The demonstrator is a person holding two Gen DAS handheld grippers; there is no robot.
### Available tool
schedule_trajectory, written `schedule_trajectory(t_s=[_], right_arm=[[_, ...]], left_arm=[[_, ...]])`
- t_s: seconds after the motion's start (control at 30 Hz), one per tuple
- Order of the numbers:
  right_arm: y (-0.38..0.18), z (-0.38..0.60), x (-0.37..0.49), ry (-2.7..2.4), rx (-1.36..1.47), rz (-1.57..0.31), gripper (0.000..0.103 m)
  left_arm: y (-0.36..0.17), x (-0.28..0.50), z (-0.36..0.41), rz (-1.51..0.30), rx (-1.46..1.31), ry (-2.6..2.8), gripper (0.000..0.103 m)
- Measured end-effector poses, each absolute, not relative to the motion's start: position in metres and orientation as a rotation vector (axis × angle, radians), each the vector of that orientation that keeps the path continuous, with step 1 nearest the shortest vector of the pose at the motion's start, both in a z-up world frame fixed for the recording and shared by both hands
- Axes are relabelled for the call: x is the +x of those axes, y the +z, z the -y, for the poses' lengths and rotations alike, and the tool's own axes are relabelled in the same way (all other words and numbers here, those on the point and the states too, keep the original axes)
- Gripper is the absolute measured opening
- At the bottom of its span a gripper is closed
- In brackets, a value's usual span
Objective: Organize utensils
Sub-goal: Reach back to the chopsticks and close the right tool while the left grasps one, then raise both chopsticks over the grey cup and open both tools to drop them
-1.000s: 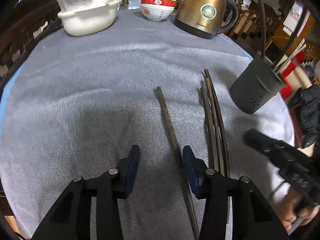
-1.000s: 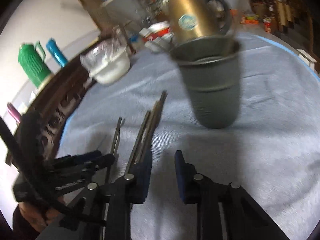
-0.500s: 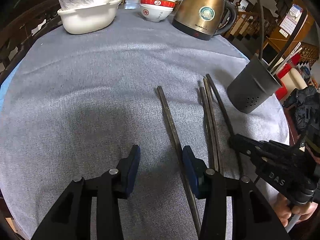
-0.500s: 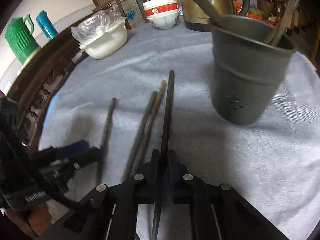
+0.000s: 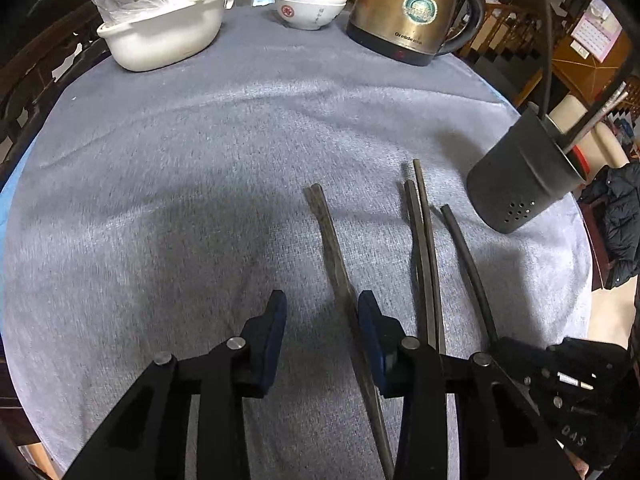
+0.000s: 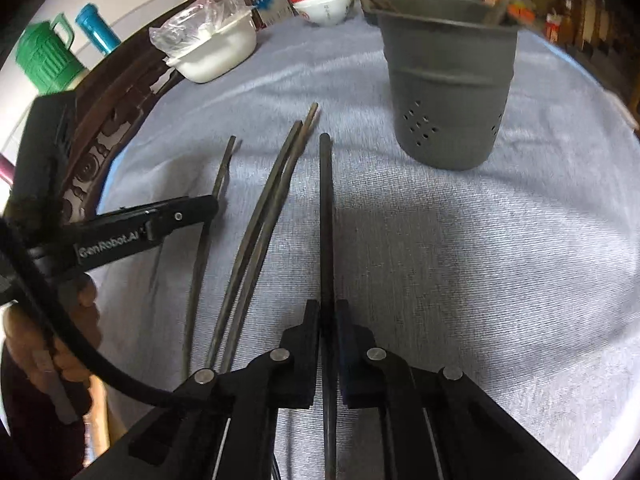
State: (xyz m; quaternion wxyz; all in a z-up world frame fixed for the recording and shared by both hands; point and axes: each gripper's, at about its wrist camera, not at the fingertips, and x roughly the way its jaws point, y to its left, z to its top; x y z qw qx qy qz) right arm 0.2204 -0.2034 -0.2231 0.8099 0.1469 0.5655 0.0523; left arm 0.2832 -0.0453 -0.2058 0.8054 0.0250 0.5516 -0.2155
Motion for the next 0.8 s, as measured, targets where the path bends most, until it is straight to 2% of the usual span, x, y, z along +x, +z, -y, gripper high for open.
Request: schedule_trajectory(t_s=[0.4,0.47,0.6,0.8], right_arm=[[-0.224,0.198,0.292,0.015,0.269,-1.183,0.013],[-0.224,0.199,0.297,-0.003,0.269,-1.183,0.01],[-0.223,0.196,0.297,0.005,0.232,-1.178,0.007],[-0.197,0.203,0.274,0.062,0.276,-1.056,0.007]], left_arm=[[-0.208,0.326,0.064,-1.262,0.078,-0.403,0.039],[-0.208,0.331,0.068,-1.263,0.082,-0.391,0.033],[-0.208,0.34,0.07,-1.266,0.085,-0.358,0.009],[-0.192,0.334,0.052,-1.205,-0.004,-0.347,0.006]])
